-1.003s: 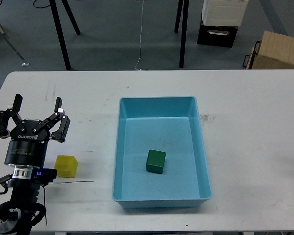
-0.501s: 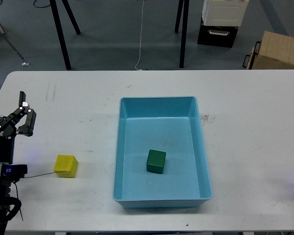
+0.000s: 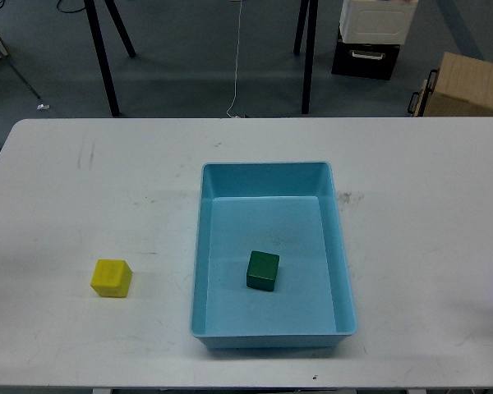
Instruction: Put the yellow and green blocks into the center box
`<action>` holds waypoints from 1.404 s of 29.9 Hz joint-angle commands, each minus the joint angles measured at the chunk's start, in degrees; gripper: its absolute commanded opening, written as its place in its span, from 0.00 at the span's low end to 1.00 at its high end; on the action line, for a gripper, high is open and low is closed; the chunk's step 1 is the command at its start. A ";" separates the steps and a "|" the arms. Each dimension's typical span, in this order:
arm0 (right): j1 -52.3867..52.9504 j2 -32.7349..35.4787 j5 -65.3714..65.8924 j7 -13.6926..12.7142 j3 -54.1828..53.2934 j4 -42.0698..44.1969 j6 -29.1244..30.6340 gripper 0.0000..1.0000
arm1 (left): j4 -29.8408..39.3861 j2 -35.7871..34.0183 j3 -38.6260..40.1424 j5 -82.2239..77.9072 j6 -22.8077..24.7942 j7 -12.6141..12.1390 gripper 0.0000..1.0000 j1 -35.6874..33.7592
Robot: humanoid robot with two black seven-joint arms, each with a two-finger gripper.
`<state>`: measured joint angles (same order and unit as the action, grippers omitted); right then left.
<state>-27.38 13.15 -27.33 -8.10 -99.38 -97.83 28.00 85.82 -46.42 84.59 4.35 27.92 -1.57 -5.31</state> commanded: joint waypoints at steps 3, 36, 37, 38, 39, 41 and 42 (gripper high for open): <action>0.13 -1.28 0.00 0.02 -0.64 0.18 0.00 1.00 | -0.22 -12.28 -22.39 -7.41 0.08 -2.38 1.00 -18.81; 0.40 -2.95 2.28 -0.25 2.53 0.36 0.00 1.00 | -4.17 5.10 -126.07 -49.70 0.08 -3.44 1.00 -80.30; 0.31 -2.95 2.37 -0.25 2.53 0.36 0.00 1.00 | -4.87 5.46 -126.07 -49.70 0.08 -3.44 1.00 -79.95; 0.40 -2.95 2.37 -0.25 2.53 0.36 0.00 1.00 | -5.57 5.89 -126.07 -49.79 0.08 -3.35 1.00 -79.60; 0.31 -2.95 2.46 -0.25 2.53 0.36 0.00 1.00 | -6.36 6.33 -126.07 -49.88 0.08 -3.35 1.00 -79.25; 0.22 -2.95 2.46 -0.25 2.53 0.36 0.00 1.00 | -7.60 6.95 -125.81 -50.14 0.08 -3.26 1.00 -78.63; 0.13 -2.86 2.46 -0.33 2.53 0.36 0.00 1.00 | -7.86 7.13 -125.81 -50.23 0.08 -3.26 1.00 -78.28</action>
<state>-27.06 10.19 -24.92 -8.35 -96.85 -97.44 28.00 79.47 -40.13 -41.40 -45.55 27.99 -4.92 -84.56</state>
